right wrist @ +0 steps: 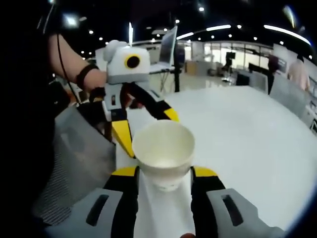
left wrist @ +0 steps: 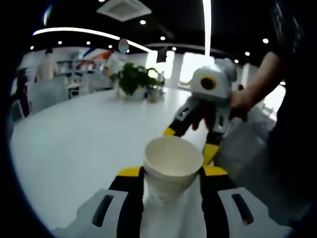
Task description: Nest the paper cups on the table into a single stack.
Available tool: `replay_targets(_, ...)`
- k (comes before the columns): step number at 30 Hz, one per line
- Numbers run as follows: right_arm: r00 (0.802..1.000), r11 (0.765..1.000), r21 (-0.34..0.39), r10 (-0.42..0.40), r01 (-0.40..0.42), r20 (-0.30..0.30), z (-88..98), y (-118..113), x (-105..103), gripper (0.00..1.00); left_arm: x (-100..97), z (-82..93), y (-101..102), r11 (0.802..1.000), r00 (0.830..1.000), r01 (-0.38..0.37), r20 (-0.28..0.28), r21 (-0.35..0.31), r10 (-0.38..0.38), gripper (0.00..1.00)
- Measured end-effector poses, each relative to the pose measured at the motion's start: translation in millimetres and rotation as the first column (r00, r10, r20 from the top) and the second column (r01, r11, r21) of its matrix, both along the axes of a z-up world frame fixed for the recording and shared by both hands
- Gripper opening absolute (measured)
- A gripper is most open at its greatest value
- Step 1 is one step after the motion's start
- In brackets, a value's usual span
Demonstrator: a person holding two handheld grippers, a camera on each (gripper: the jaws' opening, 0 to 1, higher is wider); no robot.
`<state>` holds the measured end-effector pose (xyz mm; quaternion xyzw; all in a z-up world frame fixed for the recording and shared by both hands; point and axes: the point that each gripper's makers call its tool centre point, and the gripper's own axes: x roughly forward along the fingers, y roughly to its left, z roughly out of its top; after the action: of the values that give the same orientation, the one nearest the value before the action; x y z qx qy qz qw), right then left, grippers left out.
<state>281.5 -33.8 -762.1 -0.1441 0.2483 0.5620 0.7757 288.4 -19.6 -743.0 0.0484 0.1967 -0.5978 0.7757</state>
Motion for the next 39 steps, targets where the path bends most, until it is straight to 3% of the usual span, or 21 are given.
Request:
replay_targets(18, 0.999, 1.000, -0.019, 0.015, -0.014, 0.046, 10.3, -3, 53, 0.38, 51.4, 8.3, -2, 1.000, 0.999, 0.025, 0.043, 0.020, -0.025, 0.43)
replay_targets(39, 0.998, 0.998, -0.054, 0.022, -0.019, 0.065, 1.4, -9, 120, 0.37, 118.6, 2.0, -7, 0.998, 0.996, 0.043, 0.074, 0.036, -0.046, 0.43)
